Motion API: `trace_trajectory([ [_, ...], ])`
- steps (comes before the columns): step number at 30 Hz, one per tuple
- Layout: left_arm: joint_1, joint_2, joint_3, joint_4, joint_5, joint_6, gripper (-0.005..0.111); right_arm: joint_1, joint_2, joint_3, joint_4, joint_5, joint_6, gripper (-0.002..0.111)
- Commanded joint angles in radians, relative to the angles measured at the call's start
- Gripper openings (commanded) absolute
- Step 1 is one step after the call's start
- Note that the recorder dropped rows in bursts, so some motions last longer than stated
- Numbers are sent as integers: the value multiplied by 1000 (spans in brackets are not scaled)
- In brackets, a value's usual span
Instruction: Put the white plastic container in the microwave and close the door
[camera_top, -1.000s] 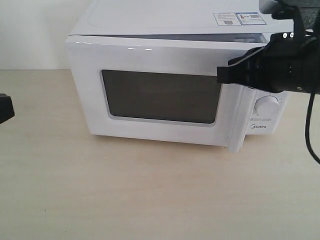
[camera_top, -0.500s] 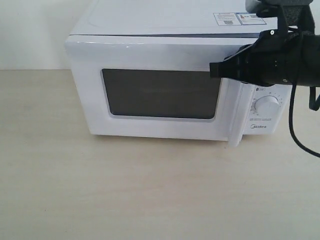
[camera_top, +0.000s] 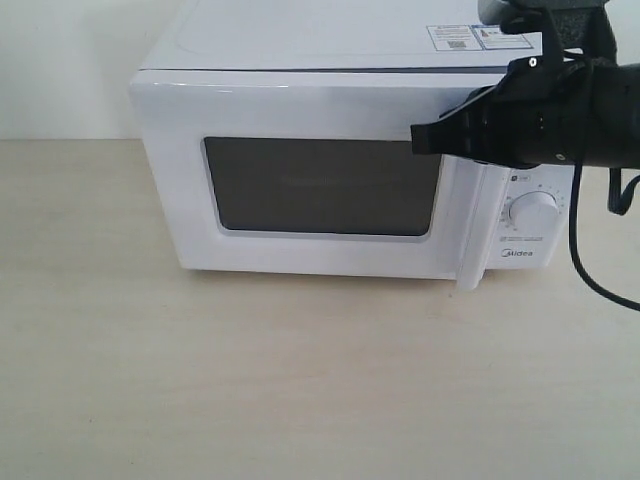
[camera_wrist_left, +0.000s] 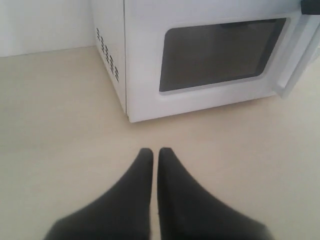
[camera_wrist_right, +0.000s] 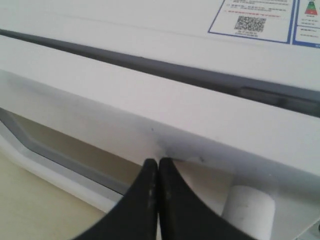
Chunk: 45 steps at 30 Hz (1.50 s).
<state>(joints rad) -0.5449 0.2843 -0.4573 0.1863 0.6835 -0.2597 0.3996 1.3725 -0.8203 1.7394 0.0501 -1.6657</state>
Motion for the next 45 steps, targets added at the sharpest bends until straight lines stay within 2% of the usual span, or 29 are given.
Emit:
trace_trajectory([
  [1,0,-15,6,18,-2,-17,4,-7,0,-19,5,-80,-10,0],
  [32,0,-15,6,90,-29,-17,4,-7,39,-66,5,-140,-12,0],
  [36,0,-15,32,94,-59,-38,4,-7,-30,-28,5,-136,-12,0],
  [45,0,-15,44,120,-91,-50,4,-7,-452,273,5,-81,38,0],
])
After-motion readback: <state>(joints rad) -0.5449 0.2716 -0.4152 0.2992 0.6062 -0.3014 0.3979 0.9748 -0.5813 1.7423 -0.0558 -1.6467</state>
